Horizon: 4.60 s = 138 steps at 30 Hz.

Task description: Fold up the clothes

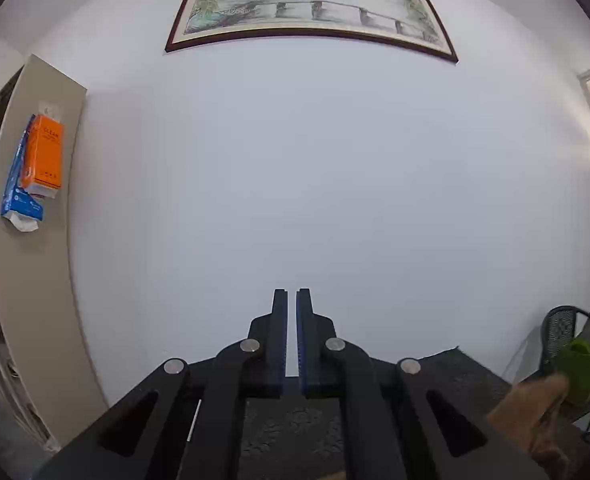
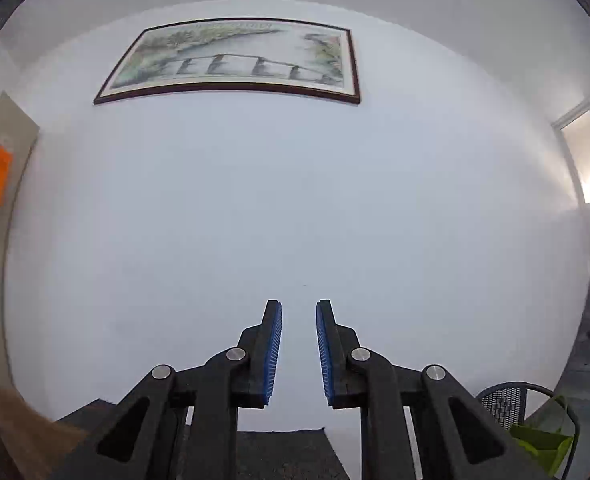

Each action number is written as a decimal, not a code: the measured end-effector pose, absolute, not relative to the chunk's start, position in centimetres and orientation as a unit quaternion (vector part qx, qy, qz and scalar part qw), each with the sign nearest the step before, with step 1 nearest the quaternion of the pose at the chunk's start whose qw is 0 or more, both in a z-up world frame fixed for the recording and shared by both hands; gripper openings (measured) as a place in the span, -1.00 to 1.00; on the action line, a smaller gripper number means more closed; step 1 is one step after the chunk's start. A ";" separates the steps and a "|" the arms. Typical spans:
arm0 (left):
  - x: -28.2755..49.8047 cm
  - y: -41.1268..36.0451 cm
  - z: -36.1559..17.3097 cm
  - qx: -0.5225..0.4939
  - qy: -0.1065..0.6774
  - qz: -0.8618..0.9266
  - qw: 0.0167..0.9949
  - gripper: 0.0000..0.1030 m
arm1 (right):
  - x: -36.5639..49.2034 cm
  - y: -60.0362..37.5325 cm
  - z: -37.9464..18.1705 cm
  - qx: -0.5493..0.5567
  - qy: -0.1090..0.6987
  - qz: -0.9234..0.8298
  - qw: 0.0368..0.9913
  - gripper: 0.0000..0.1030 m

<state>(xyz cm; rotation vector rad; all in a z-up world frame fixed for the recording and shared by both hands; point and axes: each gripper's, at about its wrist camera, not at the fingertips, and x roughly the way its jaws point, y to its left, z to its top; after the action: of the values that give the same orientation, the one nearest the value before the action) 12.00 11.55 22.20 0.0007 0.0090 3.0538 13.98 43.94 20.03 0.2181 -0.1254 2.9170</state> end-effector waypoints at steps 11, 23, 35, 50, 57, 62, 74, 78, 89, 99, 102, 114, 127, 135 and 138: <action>11.9 13.6 10.7 -0.183 0.097 0.963 0.172 0.11 | 11.7 41.1 9.9 -0.104 -0.124 0.986 -0.028 0.99; 13.5 11.9 -3.4 -0.279 0.276 0.899 0.193 0.42 | 11.4 38.1 -2.9 -0.256 -0.324 0.905 -0.100 0.99; 11.1 16.6 -8.7 -0.266 0.425 0.841 0.205 0.42 | 10.0 38.5 -5.5 -0.285 -0.323 0.900 -0.070 0.99; 9.2 14.8 -1.1 -0.209 0.189 0.945 0.166 -0.68 | 10.2 42.3 -4.2 -0.289 -0.225 0.923 -0.117 0.99; 9.4 14.9 1.6 -0.204 0.137 0.956 0.157 -0.68 | 7.4 41.2 -3.5 -0.288 -0.233 0.906 -0.203 0.99; 7.9 14.2 2.3 -0.202 0.098 0.963 0.150 -0.68 | 4.3 40.8 -5.8 -0.328 -0.231 0.883 -0.243 0.99; 7.2 11.9 6.3 -0.146 0.005 0.984 0.105 -0.68 | 6.9 39.4 -3.4 -0.276 -0.129 0.925 -0.225 -0.50; 8.4 11.5 9.0 -0.107 -0.008 0.989 0.104 -0.68 | 8.8 38.9 -2.0 -0.247 -0.144 0.928 -0.240 -0.41; 12.6 12.3 17.0 0.003 0.038 0.994 0.106 -0.68 | 8.2 38.2 -1.0 -0.215 -0.128 0.924 -0.289 0.74; 14.3 14.2 19.5 0.037 0.066 0.990 0.115 -0.64 | 5.2 32.3 -5.3 -0.252 -0.185 0.901 -0.300 -0.56; 14.6 14.0 19.7 0.038 0.071 0.992 0.099 -0.64 | 5.0 34.0 -4.1 -0.229 -0.122 0.927 -0.270 -0.71; 17.4 14.5 23.3 0.110 0.047 0.985 0.128 -0.63 | 15.0 42.4 13.2 0.139 -0.061 0.987 0.059 -0.71; 27.9 13.9 31.2 0.275 0.096 0.951 0.105 -0.62 | 33.1 37.1 26.9 0.357 -0.135 0.906 0.182 -0.71; 28.4 12.1 31.4 0.281 0.099 0.950 0.097 -0.52 | 35.1 35.3 28.7 0.352 -0.186 0.895 0.200 -0.71; 25.6 12.7 30.2 0.233 0.098 0.963 0.097 -0.42 | 33.3 35.1 27.1 0.316 -0.202 0.904 0.204 -0.71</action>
<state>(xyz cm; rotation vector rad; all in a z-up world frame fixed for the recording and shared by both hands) 25.62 12.70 30.25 0.6908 0.2909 2.8495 33.34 35.12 27.15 0.8820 -0.5630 2.5216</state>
